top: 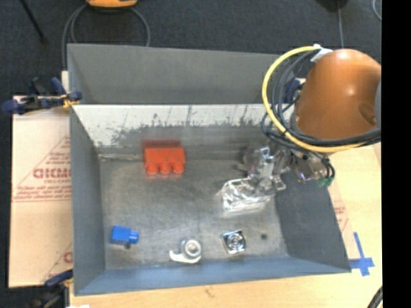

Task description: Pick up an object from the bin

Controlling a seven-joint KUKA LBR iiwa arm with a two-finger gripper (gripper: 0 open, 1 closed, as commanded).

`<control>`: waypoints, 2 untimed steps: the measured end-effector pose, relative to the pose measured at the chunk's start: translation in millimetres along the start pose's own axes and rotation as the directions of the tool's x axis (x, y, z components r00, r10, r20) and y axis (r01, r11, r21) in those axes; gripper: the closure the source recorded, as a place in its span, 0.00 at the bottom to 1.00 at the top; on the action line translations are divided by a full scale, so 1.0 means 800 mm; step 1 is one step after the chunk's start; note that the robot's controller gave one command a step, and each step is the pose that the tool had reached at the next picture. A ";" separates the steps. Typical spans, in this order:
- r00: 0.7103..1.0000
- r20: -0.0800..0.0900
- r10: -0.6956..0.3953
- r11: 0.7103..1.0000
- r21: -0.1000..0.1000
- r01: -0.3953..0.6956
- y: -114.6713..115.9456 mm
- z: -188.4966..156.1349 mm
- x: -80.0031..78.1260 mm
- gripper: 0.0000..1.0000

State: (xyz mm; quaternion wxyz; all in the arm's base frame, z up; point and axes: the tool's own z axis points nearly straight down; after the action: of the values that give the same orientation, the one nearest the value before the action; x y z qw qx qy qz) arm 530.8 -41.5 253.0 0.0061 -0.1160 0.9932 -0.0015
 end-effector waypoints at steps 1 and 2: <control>1.000 -0.008 0.001 1.000 -0.004 -0.001 0.001 0.006 0.002 0.00; 0.989 -0.014 0.146 0.989 -0.005 -0.146 0.106 0.202 -0.013 0.00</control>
Offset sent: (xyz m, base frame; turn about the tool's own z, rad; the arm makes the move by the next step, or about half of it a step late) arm 0.0000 0.0000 0.0000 0.0000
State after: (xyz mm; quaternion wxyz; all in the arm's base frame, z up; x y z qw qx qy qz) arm 523.1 43.4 91.2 -0.0008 -0.0431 0.9991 0.0011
